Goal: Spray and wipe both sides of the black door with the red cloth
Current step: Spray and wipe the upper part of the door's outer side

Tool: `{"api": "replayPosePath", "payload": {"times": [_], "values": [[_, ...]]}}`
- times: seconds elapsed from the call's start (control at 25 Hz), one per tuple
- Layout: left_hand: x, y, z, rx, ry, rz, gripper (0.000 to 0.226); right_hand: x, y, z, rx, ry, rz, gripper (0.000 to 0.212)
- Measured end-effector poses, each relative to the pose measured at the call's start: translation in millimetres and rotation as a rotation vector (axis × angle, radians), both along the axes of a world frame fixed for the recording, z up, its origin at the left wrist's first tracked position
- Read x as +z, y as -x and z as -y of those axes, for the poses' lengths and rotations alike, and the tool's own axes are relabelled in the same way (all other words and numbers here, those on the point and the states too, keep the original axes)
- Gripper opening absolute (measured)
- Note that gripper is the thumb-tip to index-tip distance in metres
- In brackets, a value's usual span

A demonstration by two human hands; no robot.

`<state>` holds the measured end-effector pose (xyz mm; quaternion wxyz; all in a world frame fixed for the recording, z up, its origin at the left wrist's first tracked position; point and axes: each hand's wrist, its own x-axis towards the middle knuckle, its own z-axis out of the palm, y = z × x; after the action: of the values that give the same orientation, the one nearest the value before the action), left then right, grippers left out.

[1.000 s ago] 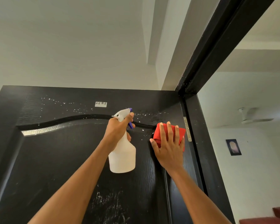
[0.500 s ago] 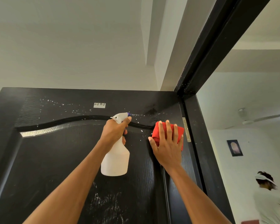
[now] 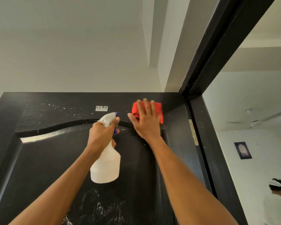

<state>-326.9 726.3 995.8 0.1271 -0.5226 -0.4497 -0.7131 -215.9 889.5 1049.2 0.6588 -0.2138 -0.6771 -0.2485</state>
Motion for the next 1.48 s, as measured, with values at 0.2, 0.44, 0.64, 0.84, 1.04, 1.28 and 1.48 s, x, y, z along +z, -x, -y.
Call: {"api": "replayPosePath", "payload": {"times": [0.2,0.44,0.64,0.84,1.04,1.28,1.48], "values": [[3,6,3,-0.003,-0.002,0.021,0.043,5,20,-2,-0.087,-0.201,0.317,0.062],[7,-5,-3,-0.028,0.017,-0.034,0.038,17,-58,-43,-0.173,0.085,-0.023,0.06],[10,-16,-2,-0.039,0.046,-0.036,0.035,-41,-67,-54,-0.167,0.145,-0.299,0.063],[23,-26,-5,-0.053,0.029,-0.053,0.026,-25,-47,-40,-0.145,0.079,-0.118,0.071],[49,-34,-4,-0.025,-0.063,0.014,0.033,50,-23,-17,-0.151,0.01,0.185,0.069],[55,-41,-15,-0.001,-0.028,-0.045,0.04,85,-107,-73,-0.185,0.052,-0.021,0.059],[41,-43,-13,0.023,-0.001,-0.07,0.026,40,-112,-81,-0.167,0.136,-0.175,0.062]]}}
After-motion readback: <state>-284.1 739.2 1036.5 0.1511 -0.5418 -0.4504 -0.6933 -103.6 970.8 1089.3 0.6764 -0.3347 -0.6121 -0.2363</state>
